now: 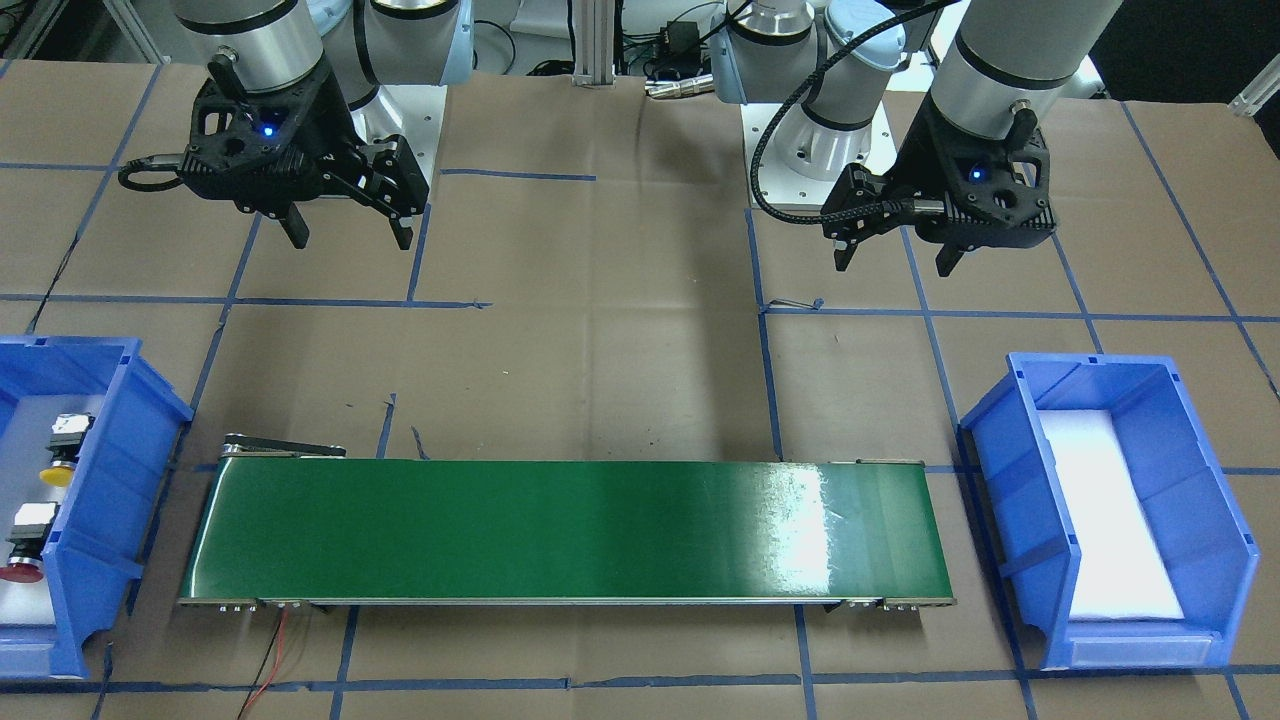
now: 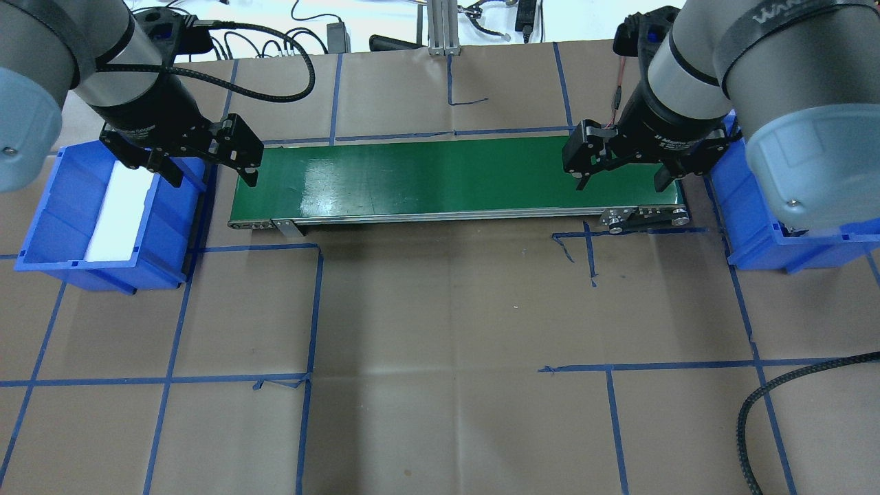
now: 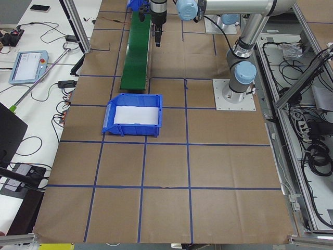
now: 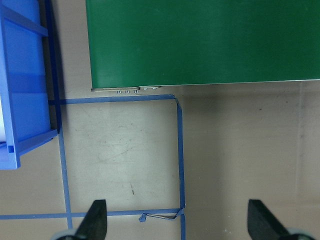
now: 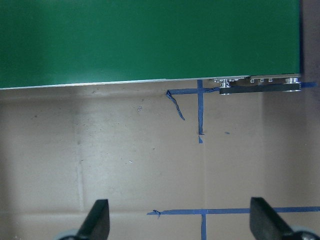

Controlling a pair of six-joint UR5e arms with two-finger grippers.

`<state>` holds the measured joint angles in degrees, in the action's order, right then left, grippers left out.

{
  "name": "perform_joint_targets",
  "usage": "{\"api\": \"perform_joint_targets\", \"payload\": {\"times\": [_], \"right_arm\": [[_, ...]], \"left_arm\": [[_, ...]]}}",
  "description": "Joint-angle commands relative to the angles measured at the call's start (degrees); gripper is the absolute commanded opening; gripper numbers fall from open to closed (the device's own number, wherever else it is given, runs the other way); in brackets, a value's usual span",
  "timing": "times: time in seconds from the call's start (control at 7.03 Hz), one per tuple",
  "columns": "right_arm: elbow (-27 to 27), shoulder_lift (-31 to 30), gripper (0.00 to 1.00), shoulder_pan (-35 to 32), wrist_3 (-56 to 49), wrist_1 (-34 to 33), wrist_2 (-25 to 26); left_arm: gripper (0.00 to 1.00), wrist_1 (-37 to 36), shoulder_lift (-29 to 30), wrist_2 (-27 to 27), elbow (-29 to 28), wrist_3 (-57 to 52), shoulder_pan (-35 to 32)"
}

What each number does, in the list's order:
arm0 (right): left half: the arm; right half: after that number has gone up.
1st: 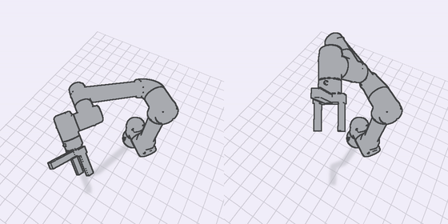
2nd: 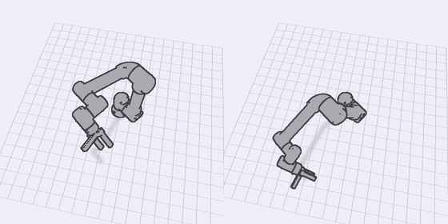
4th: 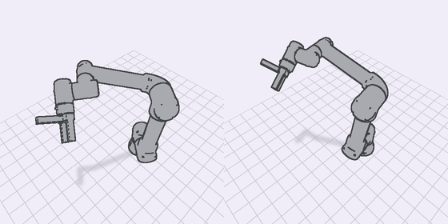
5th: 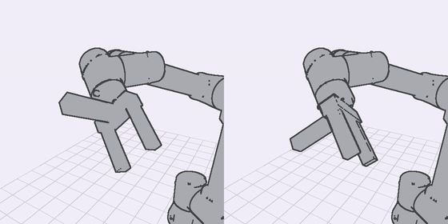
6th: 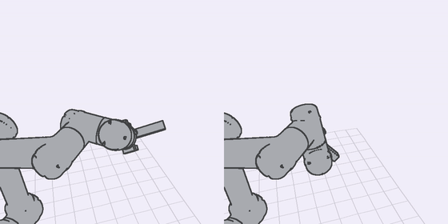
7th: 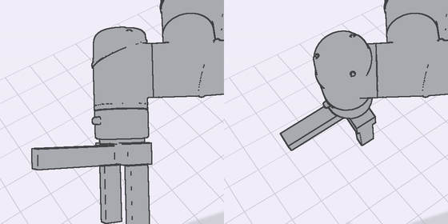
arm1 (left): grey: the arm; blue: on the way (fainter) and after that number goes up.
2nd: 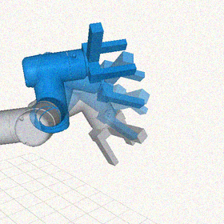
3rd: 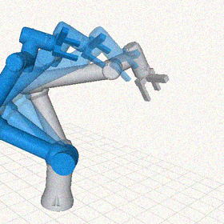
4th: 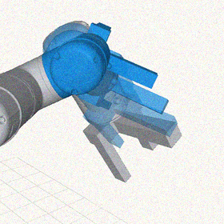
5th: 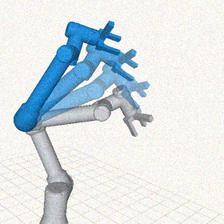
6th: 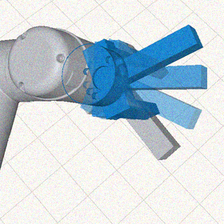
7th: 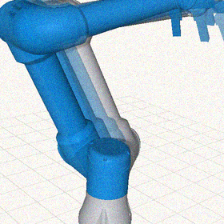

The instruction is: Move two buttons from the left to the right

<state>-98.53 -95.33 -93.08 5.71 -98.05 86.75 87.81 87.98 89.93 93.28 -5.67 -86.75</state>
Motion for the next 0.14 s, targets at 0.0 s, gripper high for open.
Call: {"api": "perform_joint_targets", "payload": {"times": [0.0], "right_arm": [[0.0, 0.0, 1.0, 0.0, 0.0, 0.0, 0.0]], "left_arm": [[1.0, 0.0, 0.0, 0.1, 0.1, 0.1, 0.0]]}}
